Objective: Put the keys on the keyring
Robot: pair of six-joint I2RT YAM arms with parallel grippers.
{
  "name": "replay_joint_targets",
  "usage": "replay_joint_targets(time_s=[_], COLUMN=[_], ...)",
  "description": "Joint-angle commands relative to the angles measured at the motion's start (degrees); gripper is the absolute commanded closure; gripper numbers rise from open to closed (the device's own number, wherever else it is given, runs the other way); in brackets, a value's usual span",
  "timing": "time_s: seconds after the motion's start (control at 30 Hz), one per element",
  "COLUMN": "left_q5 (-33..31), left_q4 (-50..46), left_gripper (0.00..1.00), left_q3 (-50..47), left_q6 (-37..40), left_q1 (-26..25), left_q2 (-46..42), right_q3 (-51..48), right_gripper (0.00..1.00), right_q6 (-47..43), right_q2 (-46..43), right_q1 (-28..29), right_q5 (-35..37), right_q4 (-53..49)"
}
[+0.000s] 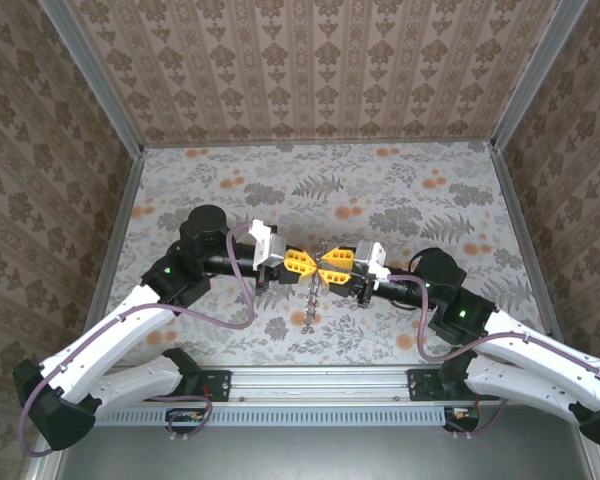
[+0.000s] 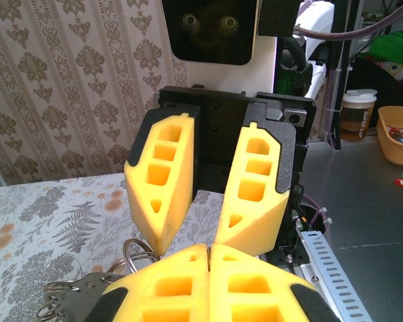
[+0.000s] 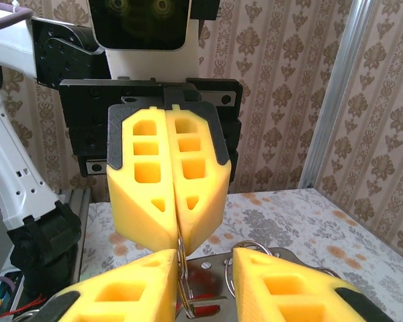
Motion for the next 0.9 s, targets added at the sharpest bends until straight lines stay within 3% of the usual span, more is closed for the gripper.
replay_joint_targets(time_s=[0.0,0.2,0.5,0.77,0.87], left_q5=[2.37,1.35,1.59,2.28,2.41], left_q4=[0.54,0.93,1.78,3.43,3.19], left_gripper=[1.0,1.0,1.0,1.0,1.0], left_q3=[1.0,0.88,0.81,0.2,0.16], left_q6=[0.65,0.61,0.24,-0.63,-0.89], left_q1=[-0.29,-0.31,-0.25,0.05,0.17], left_q2=[-0.77,-1.15,-1.32,-1.64,-1.78], right_q3=[-0.75,-0.77,-0.49,-0.58,-0.54], right_gripper=[0.71,0.71,0.78,0.99,1.0], right_q6=[1.09,1.36,1.01,0.24,-0.26], right_q2=[-0.4,0.83,2.69,2.57,2.09], right_q1=[-0.38,-0.33,-0.36,-0.41,-0.65], right_q5=[0.04,-5.44,-6.78,-4.44,-2.56], right_q4=[2.95,2.2,1.27,1.23,0.58])
